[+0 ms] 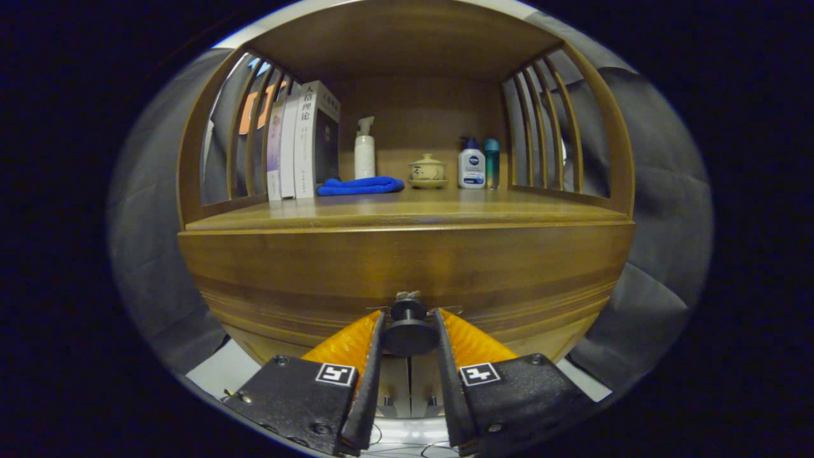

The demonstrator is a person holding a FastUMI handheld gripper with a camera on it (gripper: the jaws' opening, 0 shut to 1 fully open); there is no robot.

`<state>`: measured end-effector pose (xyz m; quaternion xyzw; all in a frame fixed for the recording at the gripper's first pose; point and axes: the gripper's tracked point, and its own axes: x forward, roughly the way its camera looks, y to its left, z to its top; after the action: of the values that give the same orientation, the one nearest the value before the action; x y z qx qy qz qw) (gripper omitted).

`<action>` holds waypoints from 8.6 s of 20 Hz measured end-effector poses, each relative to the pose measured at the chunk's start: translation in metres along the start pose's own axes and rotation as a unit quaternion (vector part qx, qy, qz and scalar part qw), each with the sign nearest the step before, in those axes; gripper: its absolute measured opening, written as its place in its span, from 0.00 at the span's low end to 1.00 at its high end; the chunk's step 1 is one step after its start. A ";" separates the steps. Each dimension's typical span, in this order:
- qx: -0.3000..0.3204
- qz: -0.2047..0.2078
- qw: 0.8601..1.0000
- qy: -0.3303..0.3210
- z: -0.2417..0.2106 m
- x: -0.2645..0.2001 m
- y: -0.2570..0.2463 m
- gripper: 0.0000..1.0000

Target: Pull open the drawer, take out the items inside it, and place them on the countertop above the cabinet.

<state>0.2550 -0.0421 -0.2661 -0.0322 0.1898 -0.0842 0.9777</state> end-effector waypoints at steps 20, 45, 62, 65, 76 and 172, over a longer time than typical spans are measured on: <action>-0.008 0.022 1.000 0.012 -0.033 -0.095 -0.010 0.37; -0.026 0.071 0.994 0.083 -0.059 -0.201 -0.012 0.48; 0.053 0.091 0.971 0.216 0.058 -0.186 0.022 0.88; 0.065 0.069 0.958 0.271 0.051 -0.162 0.018 0.88; 0.114 -0.017 0.897 0.426 -0.002 -0.102 0.012 0.83; -0.028 0.086 0.993 -0.070 0.191 -0.234 0.011 0.96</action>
<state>0.1147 0.0164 -0.0048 -0.0492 0.1250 0.0078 0.9909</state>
